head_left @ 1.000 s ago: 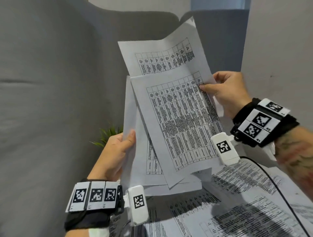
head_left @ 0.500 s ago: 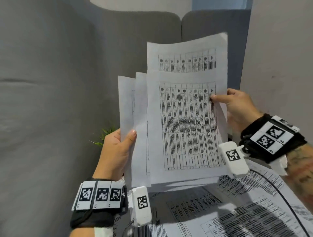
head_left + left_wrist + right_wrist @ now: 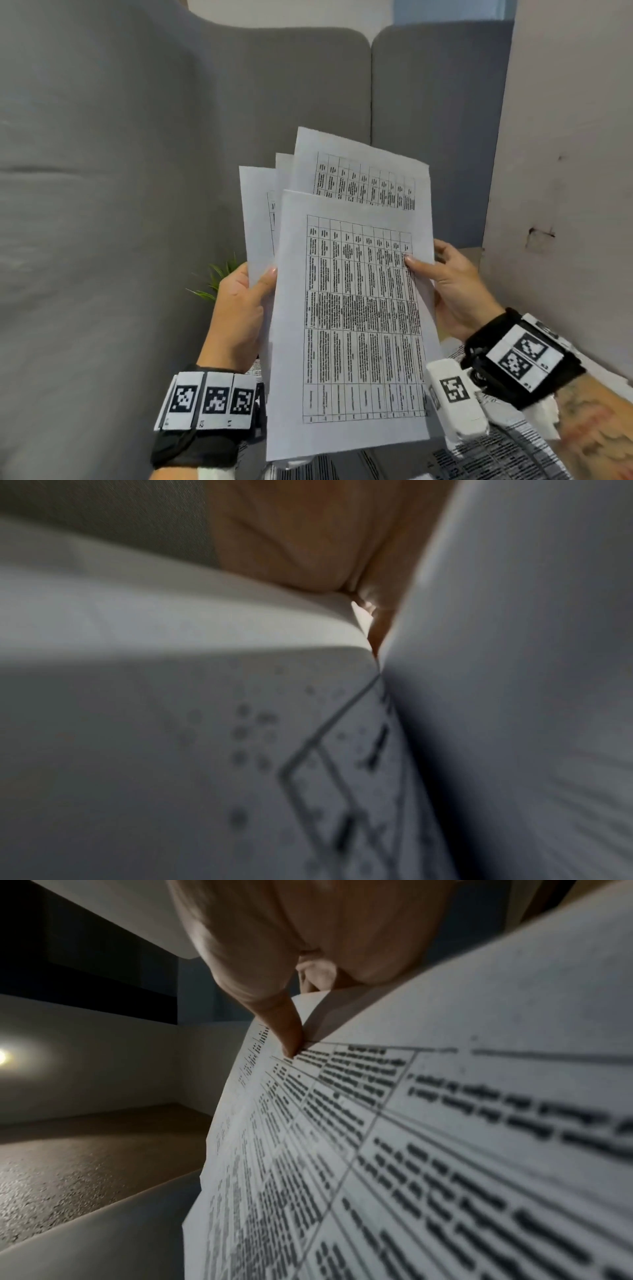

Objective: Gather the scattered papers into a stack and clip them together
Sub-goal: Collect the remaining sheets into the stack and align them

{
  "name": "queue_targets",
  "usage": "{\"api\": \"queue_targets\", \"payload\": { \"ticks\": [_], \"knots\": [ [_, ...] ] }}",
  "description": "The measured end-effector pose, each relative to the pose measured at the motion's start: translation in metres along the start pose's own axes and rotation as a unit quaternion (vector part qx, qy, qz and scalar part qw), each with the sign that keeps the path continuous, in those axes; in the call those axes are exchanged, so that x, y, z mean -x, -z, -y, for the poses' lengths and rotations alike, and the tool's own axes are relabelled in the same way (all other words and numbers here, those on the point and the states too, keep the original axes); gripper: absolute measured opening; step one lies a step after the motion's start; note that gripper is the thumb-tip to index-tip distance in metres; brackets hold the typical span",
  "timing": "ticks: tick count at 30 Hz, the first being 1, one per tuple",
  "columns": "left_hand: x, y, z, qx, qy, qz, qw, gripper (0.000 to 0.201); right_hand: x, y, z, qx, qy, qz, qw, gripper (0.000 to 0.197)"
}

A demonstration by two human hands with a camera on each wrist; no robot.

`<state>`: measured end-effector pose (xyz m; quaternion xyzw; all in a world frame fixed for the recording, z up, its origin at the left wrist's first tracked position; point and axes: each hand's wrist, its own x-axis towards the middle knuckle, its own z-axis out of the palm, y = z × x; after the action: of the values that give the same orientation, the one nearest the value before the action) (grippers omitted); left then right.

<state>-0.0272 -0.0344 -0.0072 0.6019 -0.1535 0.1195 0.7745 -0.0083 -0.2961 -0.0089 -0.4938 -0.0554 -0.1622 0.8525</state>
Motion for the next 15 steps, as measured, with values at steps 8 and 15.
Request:
{"api": "queue_targets", "payload": {
  "ticks": [8,15],
  "knots": [
    [-0.001,-0.009,0.005,0.042,0.025,0.049,0.998,0.042,-0.001,-0.004,-0.003,0.034,0.095,-0.043,0.994,0.026],
    [-0.003,-0.007,0.014,-0.014,-0.018,0.013,1.000,0.021,0.003,-0.004,-0.015,-0.024,0.071,0.026,0.997,0.029]
  ]
}}
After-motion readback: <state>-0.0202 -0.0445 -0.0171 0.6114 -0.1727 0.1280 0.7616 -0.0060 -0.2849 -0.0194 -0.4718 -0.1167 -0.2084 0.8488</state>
